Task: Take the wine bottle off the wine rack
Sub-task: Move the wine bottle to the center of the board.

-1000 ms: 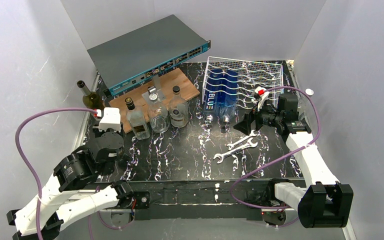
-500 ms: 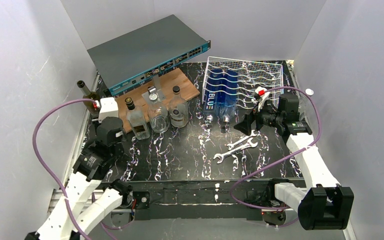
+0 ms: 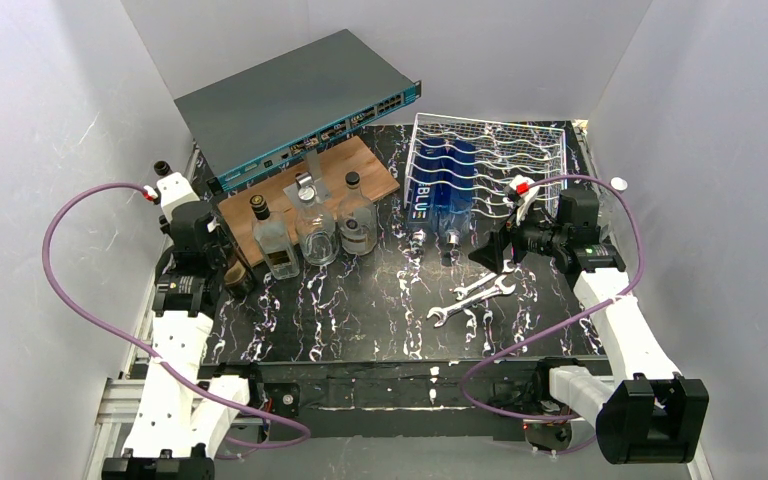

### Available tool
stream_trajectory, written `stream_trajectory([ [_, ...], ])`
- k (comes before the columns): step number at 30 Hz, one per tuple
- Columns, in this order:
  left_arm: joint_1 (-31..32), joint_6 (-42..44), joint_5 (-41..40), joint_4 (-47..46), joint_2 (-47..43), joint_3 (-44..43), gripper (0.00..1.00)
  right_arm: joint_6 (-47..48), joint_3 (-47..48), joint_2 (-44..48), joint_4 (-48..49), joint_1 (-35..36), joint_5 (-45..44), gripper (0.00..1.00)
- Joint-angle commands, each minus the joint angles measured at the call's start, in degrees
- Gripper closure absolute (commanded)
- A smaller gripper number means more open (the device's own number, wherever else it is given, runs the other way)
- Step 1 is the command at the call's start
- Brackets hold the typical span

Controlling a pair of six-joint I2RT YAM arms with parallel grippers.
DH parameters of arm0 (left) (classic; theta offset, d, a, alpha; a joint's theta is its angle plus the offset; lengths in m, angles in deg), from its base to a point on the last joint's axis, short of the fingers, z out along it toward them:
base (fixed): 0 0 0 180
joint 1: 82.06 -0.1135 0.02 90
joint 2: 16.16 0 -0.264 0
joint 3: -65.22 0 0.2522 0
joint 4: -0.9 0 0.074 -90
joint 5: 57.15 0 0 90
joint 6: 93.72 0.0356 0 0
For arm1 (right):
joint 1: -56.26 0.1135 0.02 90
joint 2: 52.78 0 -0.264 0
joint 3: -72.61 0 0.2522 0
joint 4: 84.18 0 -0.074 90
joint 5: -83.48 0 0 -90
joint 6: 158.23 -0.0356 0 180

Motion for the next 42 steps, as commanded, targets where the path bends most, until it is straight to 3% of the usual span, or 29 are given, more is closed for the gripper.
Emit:
stream_trajectory([
  [1,-0.5,-1.2,-0.4,-4.0,-1.4,0.5,0.82,0.8,0.6,1.0,0.3,-0.1,0.2,0.02],
  [7,-0.5,-1.2,0.0,-3.3,-2.9,1.8,0.59,0.9,0.6,0.9,0.3,-0.1,0.1,0.02],
  [20,-0.5,-1.3,1.5,1.3,-6.4,-0.1,0.28,1.6,0.6,0.8,-0.1,-0.1,-0.1,0.02],
  [25,-0.5,-1.8,3.3,4.8,-9.1,-2.7,0.02,2.1,0.7,0.9,-0.5,-0.1,0.0,0.02],
  [42,1.4,-6.1,24.1,14.2,-18.8,-6.8,0.02,3.3,0.7,0.4,-1.1,-0.2,0.0,0.02],
])
